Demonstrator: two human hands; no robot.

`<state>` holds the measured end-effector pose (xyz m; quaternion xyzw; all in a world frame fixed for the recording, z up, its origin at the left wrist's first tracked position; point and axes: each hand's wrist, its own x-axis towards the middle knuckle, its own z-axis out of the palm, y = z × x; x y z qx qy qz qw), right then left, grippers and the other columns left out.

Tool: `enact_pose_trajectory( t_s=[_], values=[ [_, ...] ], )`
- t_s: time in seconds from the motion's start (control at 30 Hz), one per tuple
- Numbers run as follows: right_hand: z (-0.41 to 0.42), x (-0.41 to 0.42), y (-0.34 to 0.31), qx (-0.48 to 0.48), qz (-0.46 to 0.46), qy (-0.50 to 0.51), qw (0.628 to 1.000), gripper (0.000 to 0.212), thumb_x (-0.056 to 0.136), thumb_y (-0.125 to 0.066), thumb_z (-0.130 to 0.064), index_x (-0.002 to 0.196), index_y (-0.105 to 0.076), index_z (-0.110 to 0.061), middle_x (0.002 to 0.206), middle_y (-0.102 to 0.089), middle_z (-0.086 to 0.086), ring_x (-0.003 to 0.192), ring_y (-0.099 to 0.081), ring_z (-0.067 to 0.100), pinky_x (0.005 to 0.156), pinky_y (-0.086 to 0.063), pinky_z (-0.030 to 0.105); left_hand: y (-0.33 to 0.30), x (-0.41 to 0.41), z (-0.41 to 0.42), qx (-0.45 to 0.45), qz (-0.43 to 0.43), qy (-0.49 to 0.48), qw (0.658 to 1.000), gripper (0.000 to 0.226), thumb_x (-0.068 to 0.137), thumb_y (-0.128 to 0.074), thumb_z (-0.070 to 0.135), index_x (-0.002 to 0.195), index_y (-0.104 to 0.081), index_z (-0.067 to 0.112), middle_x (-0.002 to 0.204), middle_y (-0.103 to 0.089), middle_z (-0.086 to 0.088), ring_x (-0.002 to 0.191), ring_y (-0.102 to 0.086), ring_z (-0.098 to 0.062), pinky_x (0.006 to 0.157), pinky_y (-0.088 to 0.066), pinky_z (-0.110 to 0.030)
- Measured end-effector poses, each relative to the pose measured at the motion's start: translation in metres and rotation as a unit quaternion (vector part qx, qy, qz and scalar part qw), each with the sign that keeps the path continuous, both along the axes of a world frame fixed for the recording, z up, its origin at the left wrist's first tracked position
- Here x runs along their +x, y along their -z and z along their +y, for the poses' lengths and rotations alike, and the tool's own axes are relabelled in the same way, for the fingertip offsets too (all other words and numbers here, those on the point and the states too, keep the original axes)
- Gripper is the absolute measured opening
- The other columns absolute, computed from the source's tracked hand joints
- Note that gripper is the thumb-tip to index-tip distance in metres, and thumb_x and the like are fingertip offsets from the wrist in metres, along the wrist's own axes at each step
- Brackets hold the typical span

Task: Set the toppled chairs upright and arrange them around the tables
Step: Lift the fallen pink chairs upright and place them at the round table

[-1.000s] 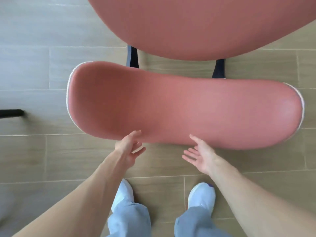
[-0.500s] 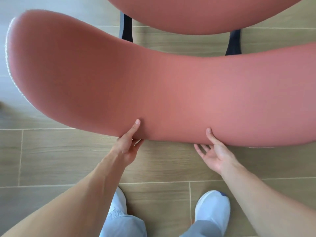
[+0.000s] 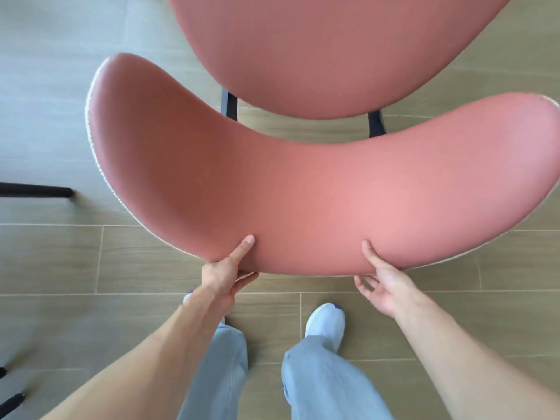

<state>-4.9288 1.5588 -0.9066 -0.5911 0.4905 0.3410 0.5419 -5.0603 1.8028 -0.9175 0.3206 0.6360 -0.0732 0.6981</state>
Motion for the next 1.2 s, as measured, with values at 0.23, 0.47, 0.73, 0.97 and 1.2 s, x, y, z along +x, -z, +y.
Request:
enact_pose_trajectory(
  t_s=[0.23, 0.47, 0.73, 0.97, 1.2],
  values=[
    [-0.01, -0.001, -0.146, -0.068, -0.009, -0.037, 0.997, 0.074, 0.064, -0.092, -0.038, 0.125, -0.058, -0.014, 0.124, -0.066, 0.0, 0.116, -0.062, 0.023, 0.068, -0.052, 0.031, -0.147, -0.004, -0.012, 0.016, 0.066, 0.018, 0.998, 0.059, 0.054, -0.097, 0.038, 0.092, -0.06, 0.011, 0.097, -0.072, -0.007, 0.075, -0.076, -0.032, 0.063, -0.063, -0.033],
    [-0.012, 0.013, -0.274, -0.122, -0.031, -0.097, 0.987, 0.069, 0.058, -0.094, -0.048, 0.11, -0.063, -0.013, 0.111, -0.07, 0.003, 0.096, -0.072, 0.03, 0.051, -0.042, 0.03, -0.275, 0.008, -0.015, 0.039, 0.112, 0.055, 0.991, 0.068, 0.051, -0.098, 0.044, 0.093, -0.057, 0.008, 0.099, -0.069, -0.013, 0.059, -0.073, -0.039, 0.07, -0.063, -0.045],
    [0.005, 0.075, -0.352, -0.126, -0.089, -0.155, 0.976, 0.059, 0.065, -0.092, -0.044, 0.103, -0.063, -0.011, 0.109, -0.071, 0.008, 0.067, -0.074, 0.032, 0.026, -0.028, 0.014, -0.348, 0.068, 0.001, 0.089, 0.102, 0.081, 0.988, 0.065, 0.06, -0.093, 0.045, 0.093, -0.053, 0.004, 0.091, -0.072, -0.018, 0.052, -0.071, -0.039, 0.061, -0.063, -0.048],
    [0.044, 0.135, -0.379, -0.14, -0.162, -0.175, 0.961, 0.055, 0.064, -0.089, -0.052, 0.09, -0.058, -0.015, 0.103, -0.071, 0.009, 0.081, -0.073, 0.031, 0.048, -0.053, 0.03, -0.374, 0.141, 0.038, 0.141, 0.077, 0.048, 0.986, 0.06, 0.061, -0.093, 0.039, 0.091, -0.052, 0.007, 0.102, -0.066, -0.013, 0.073, -0.073, -0.039, 0.056, -0.061, -0.042],
    [0.101, 0.206, -0.387, -0.145, -0.247, -0.134, 0.949, 0.073, 0.07, -0.087, -0.04, 0.124, -0.052, -0.005, 0.114, -0.062, 0.011, 0.091, -0.066, 0.035, 0.046, -0.06, 0.044, -0.385, 0.221, 0.069, 0.237, 0.03, -0.04, 0.97, 0.057, 0.06, -0.091, 0.036, 0.095, -0.053, 0.012, 0.101, -0.057, -0.007, 0.086, -0.063, -0.03, 0.087, -0.059, -0.043]
  ],
)
